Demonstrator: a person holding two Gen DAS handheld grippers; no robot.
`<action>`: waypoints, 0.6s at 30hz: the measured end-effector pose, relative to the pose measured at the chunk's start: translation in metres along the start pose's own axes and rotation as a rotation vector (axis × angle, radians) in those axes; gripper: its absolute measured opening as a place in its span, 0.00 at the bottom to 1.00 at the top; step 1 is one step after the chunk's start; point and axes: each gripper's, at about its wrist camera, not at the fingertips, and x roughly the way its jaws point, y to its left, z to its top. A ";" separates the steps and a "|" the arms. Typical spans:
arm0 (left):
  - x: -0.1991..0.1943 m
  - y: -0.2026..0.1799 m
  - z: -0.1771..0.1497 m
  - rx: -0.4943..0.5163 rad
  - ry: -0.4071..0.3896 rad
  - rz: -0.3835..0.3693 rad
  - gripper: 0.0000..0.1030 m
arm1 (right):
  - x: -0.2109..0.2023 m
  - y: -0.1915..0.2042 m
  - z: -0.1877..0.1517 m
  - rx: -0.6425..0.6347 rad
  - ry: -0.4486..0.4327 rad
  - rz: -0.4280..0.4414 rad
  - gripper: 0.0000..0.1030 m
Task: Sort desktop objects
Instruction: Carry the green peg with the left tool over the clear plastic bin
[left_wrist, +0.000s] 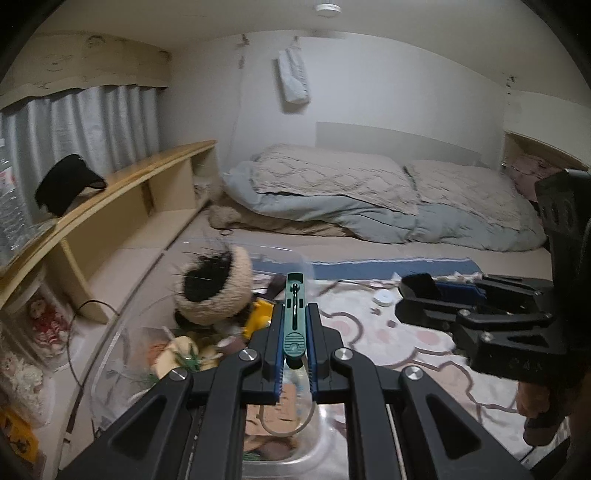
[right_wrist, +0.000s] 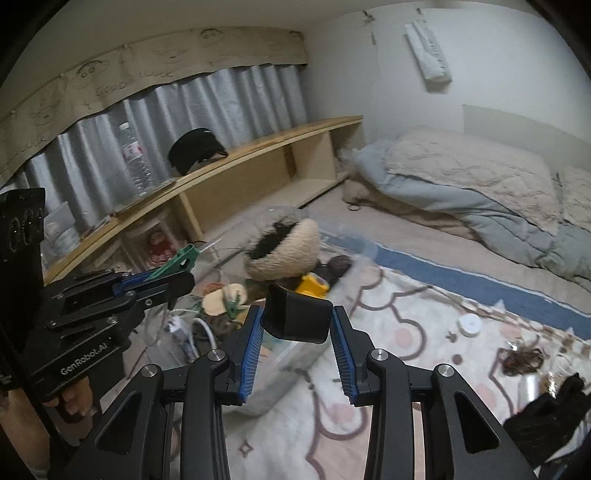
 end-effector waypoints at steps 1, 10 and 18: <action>0.001 0.005 -0.001 -0.004 -0.003 0.017 0.10 | 0.003 0.003 0.000 -0.001 0.002 0.007 0.36; 0.033 0.069 -0.018 -0.076 0.052 0.132 0.10 | 0.041 0.023 0.003 0.029 0.053 0.047 0.36; 0.062 0.111 -0.034 -0.127 0.111 0.202 0.10 | 0.073 0.038 -0.001 0.007 0.114 0.069 0.36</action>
